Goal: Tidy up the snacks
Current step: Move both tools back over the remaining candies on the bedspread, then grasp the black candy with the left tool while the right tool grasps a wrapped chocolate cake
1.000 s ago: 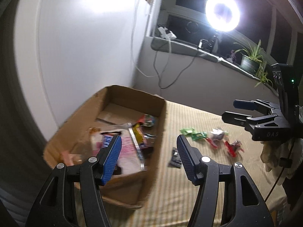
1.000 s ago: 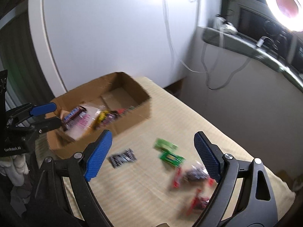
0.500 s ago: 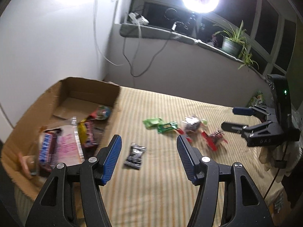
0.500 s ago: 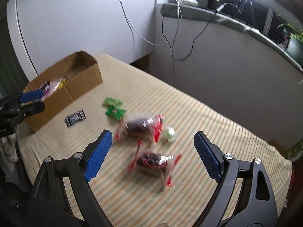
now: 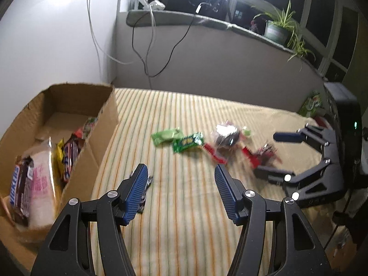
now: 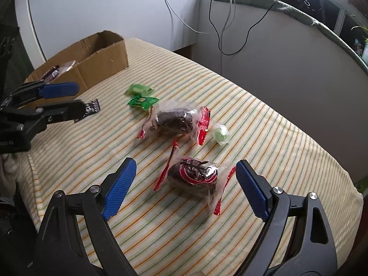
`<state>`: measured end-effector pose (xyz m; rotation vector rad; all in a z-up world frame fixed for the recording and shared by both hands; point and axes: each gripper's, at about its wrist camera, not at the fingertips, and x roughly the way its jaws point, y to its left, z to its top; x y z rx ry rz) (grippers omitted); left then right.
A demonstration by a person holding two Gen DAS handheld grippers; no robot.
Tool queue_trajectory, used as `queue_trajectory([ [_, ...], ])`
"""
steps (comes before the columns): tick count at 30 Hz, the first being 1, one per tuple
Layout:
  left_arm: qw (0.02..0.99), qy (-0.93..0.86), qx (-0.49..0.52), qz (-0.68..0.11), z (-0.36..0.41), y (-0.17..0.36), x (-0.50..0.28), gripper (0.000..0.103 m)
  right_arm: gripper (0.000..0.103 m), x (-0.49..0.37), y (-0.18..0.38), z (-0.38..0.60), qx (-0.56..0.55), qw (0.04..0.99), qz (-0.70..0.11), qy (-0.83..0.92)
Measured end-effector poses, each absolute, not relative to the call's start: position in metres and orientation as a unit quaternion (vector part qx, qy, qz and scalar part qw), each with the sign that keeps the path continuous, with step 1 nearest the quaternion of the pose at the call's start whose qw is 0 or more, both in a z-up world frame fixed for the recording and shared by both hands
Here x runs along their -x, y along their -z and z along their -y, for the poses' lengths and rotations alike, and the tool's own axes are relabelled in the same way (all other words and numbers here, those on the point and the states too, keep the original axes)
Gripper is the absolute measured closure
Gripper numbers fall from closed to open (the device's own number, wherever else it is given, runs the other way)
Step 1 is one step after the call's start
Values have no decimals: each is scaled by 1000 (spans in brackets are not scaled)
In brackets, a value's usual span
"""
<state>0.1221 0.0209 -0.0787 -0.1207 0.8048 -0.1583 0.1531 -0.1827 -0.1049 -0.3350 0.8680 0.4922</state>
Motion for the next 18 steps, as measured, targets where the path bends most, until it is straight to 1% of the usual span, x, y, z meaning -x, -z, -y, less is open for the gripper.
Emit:
queue_trajectory([
  [7, 909, 55, 51, -410, -29, 94, -121, 43, 12, -160, 114, 180, 151, 863, -418, -239],
  [12, 907, 41, 26, -419, -27, 101, -127, 43, 12, -162, 116, 182, 143, 863, -419, -243],
  [18, 901, 41, 40, -430, -34, 108, -134, 43, 12, -161, 116, 187, 134, 864, -419, -245],
])
